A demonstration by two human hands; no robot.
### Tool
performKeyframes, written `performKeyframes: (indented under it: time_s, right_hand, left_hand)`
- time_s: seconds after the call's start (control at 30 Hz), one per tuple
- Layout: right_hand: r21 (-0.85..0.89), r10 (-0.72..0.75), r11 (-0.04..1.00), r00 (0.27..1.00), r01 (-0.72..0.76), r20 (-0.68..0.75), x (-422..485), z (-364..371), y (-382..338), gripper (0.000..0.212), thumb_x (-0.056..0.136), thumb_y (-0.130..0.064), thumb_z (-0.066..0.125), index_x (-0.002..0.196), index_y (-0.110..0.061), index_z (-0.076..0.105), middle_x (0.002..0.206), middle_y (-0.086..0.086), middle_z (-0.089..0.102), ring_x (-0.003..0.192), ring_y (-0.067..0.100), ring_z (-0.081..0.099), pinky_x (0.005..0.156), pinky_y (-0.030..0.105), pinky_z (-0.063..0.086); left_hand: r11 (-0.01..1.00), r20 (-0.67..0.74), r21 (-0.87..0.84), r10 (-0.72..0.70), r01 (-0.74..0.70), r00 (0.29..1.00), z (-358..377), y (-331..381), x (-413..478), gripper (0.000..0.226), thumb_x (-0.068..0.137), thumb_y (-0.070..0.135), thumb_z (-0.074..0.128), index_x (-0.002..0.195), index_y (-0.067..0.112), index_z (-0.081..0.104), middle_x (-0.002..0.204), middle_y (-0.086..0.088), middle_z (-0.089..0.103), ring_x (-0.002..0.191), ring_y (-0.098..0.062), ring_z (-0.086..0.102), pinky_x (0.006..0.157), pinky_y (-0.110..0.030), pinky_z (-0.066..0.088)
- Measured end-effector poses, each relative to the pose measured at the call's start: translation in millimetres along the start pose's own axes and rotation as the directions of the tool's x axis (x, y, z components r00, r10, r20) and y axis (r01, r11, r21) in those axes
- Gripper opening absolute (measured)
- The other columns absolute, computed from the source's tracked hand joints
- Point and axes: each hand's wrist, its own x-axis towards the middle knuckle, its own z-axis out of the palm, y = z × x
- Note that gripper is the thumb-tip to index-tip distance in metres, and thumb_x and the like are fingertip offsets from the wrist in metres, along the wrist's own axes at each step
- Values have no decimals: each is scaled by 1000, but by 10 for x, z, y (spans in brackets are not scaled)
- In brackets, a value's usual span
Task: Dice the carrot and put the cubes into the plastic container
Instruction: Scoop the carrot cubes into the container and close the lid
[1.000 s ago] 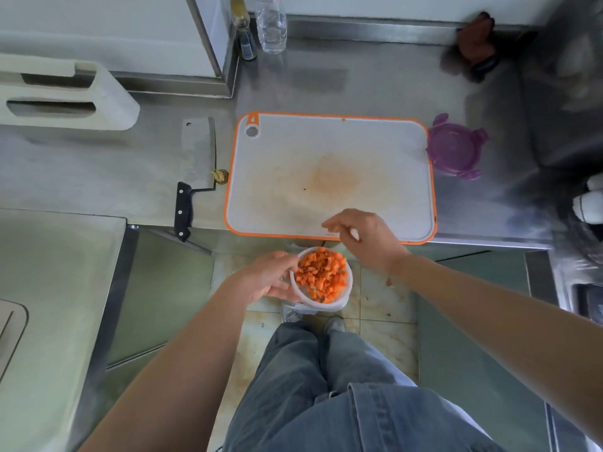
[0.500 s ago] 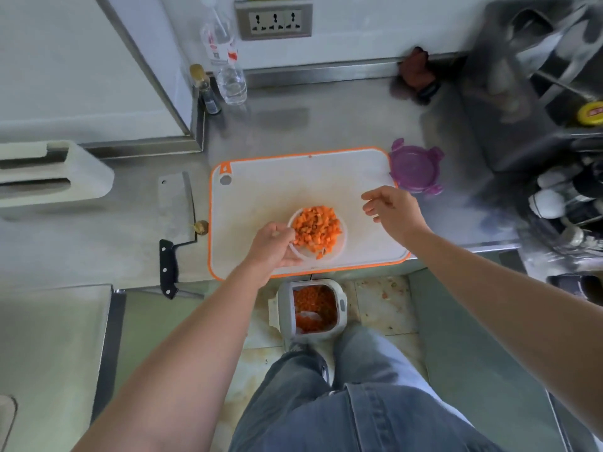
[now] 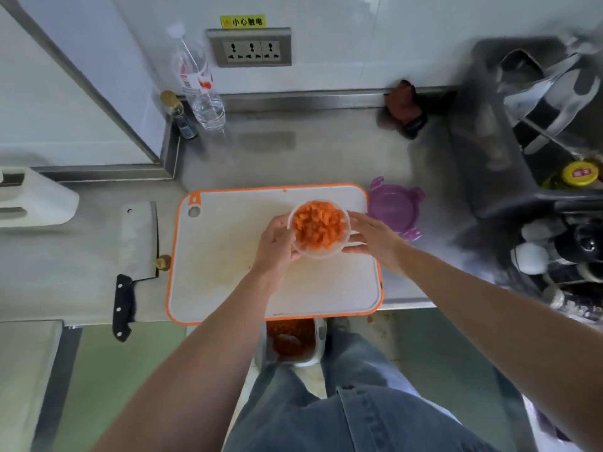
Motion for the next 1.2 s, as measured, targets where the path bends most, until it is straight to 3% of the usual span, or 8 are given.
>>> performKeyframes:
  time_s: [0.13, 0.23, 0.3, 0.43, 0.53, 0.77, 1.03, 1.2]
  right_hand:
    - [-320, -41, 947, 997, 20, -59, 148, -167, -76, 29, 101, -12, 40, 124, -6, 57, 97, 6, 61, 76, 15, 58, 67, 25, 51]
    - [-768, -260, 633, 962, 100, -89, 256, -337, -67, 30, 92, -10, 48, 116, -17, 66, 115, 6, 59, 104, 20, 55, 94, 32, 44]
    - [-868, -311, 487, 948, 95, -71, 256, -385, -55, 30, 87, -11, 52, 113, -19, 67, 120, 9, 49, 117, 24, 43, 103, 33, 37]
    - [-933, -420, 357, 883, -53, -211, 219, -360, -67, 44, 83, -10, 54, 127, -17, 53, 124, 12, 39, 115, 33, 36, 97, 42, 35]
    - [-931, -314, 326, 911, -162, -268, 240, -434, -34, 46, 88, -19, 53, 133, -20, 45, 133, 14, 35, 120, 38, 35, 99, 48, 35]
    - [-964, -328, 262, 935, -48, -136, 119, -566, 72, 11, 86, -11, 56, 91, -13, 66, 113, 10, 53, 104, 33, 54, 81, 41, 50]
    - [-940, -339, 342, 935, 18, -106, 16, -628, 151, 38, 83, -15, 65, 120, -20, 57, 120, 9, 50, 107, 31, 53, 80, 42, 51]
    - [-968, -280, 252, 958, 6, -66, -20, -517, 209, 16, 86, -15, 61, 102, -15, 62, 111, 10, 54, 100, 34, 59, 78, 40, 52]
  left_hand:
    - [992, -99, 26, -119, 122, 988, 180, 23, 66, 15, 96, 4, 44, 106, 5, 55, 113, -26, 62, 98, -37, 66, 72, -37, 58]
    - [984, -176, 4, -174, 177, 969, 265, 21, 98, 18, 94, 2, 43, 109, 2, 53, 104, -24, 59, 90, -35, 65, 73, -39, 56]
    - [983, -201, -10, -180, 182, 963, 281, 23, 116, 15, 95, 4, 44, 107, 2, 53, 100, -20, 58, 82, -31, 65, 74, -39, 56]
    - [981, -221, -6, -188, 192, 957, 277, 33, 115, 16, 93, 6, 48, 107, 4, 57, 102, -18, 61, 84, -32, 67, 70, -38, 58]
    - [977, -208, 8, -205, 211, 956, 283, 48, 92, 25, 93, 7, 48, 116, 2, 57, 106, -17, 62, 90, -33, 68, 69, -36, 58]
    - [946, -202, 238, -172, 219, 964, 259, 50, 40, 32, 94, 17, 47, 123, 9, 57, 111, -17, 64, 87, -30, 69, 79, -45, 59]
    - [920, -150, 358, -111, 159, 982, 220, 74, -74, 37, 99, 26, 39, 130, 13, 52, 120, -13, 58, 102, -30, 63, 80, -45, 59]
    - [918, -97, 366, -123, 150, 988, 179, 89, -96, 34, 100, 23, 38, 132, 16, 49, 105, -8, 58, 97, -28, 64, 81, -46, 58]
